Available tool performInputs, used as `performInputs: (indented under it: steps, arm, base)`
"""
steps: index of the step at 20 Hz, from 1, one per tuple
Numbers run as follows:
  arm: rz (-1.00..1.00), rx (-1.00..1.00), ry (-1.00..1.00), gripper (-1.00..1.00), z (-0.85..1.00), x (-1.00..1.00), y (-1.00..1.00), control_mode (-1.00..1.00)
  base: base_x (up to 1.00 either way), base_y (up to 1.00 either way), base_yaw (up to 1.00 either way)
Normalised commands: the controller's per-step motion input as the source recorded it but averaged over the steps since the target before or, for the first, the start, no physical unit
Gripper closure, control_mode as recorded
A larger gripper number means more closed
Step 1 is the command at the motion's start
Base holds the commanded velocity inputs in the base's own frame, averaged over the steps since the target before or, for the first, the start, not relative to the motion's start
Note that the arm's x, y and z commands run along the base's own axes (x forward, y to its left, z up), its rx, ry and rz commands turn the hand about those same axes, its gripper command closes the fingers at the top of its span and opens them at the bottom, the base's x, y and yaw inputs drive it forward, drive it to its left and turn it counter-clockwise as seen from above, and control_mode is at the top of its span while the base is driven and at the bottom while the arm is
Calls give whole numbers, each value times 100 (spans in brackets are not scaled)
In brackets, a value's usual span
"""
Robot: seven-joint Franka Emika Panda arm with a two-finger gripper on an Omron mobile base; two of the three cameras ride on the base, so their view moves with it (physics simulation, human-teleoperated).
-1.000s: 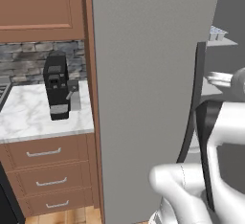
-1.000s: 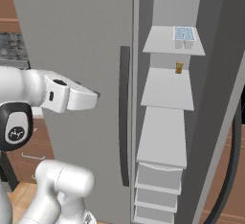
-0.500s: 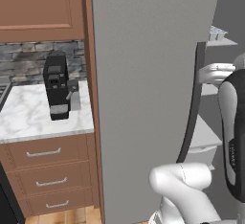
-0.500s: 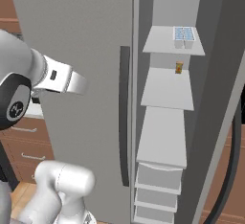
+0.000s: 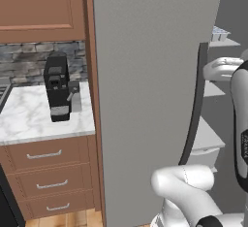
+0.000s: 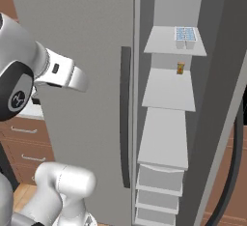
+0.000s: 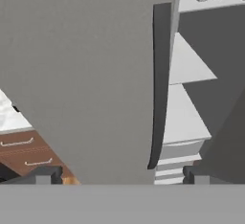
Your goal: Open the freezer door, pick up the ice cube tray from the freezer, and place it on the dining counter.
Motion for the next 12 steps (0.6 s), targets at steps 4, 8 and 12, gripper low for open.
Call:
performInputs:
  steps: [4, 8, 12]
  arm:
    - [0, 0, 0, -100, -2, 0, 16, -100]
    - [0, 0, 0, -100, -3, 0, 18, -100]
    - [0, 0, 0, -100, -6, 1, 18, -100]
  base:
    - [0, 0, 0]
    - [0, 0, 0]
    - [0, 0, 0]
